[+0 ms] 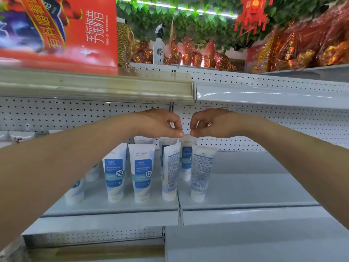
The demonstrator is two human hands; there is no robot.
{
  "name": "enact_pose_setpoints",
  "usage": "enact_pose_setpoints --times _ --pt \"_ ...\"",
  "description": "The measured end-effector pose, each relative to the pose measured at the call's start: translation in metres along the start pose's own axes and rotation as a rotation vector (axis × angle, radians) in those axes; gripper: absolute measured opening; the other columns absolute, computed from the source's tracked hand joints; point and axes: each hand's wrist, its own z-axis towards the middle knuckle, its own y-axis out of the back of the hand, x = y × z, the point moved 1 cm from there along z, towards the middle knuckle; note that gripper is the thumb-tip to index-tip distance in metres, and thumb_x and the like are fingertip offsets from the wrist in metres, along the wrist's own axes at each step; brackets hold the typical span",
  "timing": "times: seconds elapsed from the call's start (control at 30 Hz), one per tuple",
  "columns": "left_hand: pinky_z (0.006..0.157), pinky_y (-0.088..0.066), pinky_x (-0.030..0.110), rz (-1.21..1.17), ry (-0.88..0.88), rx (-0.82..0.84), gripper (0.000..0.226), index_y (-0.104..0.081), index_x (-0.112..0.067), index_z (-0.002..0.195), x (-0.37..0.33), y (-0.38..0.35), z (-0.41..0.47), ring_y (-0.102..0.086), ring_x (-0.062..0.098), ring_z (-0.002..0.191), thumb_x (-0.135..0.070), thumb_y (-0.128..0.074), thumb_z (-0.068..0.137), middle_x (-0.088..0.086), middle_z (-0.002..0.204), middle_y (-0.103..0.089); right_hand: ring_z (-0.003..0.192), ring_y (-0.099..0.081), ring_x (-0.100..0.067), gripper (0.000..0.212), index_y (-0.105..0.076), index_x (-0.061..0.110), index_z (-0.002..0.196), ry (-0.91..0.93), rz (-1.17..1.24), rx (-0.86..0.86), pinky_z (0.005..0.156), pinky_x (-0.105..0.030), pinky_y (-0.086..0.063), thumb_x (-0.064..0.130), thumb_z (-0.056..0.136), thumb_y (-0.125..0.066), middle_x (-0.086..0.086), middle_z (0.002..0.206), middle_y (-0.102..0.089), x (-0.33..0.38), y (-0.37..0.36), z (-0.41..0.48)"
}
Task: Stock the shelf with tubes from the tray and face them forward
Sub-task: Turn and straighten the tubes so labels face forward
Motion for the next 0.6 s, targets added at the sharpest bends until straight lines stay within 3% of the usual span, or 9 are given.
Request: enact_pose_setpoints --times 0.2,0.33,0.5,0.6 --pt "0.086 -0.044 0.028 0.069 -0.022 0.106 0.031 -0.062 -0.038 0.108 -0.008 -0.002 -0.019 -0.056 0.009 0.099 -0.060 -0.051 0.089 -0.013 0.102 -0.062 0.101 -0.061 -0.008 0.019 -0.065 0.037 0.095 0.049 -0.002 0.091 0.096 -0.035 -0.048 0.054 0.090 -0.059 0.017 0.097 -0.070 0.006 0.004 -0.021" --pt "0.091 -0.043 0.028 0.046 -0.019 0.131 0.034 -0.065 -0.035 0.108 -0.010 -0.006 -0.024 -0.054 0.008 0.098 -0.059 -0.051 0.089 -0.015 0.100 -0.057 0.104 -0.059 -0.009 0.023 -0.072 0.034 0.094 0.032 -0.025 0.140 0.097 -0.031 -0.046 0.052 0.091 -0.058 0.015 0.101 -0.068 0.012 0.001 -0.026" --pt "0.101 -0.044 0.036 0.105 0.037 0.124 0.045 -0.064 -0.031 0.113 -0.015 -0.007 -0.025 -0.053 0.013 0.111 -0.064 -0.048 0.088 -0.008 0.118 -0.059 0.093 -0.058 -0.002 0.022 -0.074 0.036 0.092 -0.004 -0.026 0.156 0.080 -0.022 -0.044 0.053 0.090 -0.059 0.020 0.095 -0.066 0.016 0.001 -0.026" --pt "0.098 -0.046 0.035 0.102 0.057 0.122 0.044 -0.067 -0.030 0.110 -0.016 -0.007 -0.024 -0.056 0.013 0.108 -0.063 -0.046 0.090 -0.005 0.113 -0.063 0.089 -0.057 0.000 0.020 -0.074 0.035 0.091 -0.014 -0.051 0.149 0.075 -0.021 -0.044 0.050 0.089 -0.061 0.019 0.093 -0.066 0.016 0.000 -0.023"
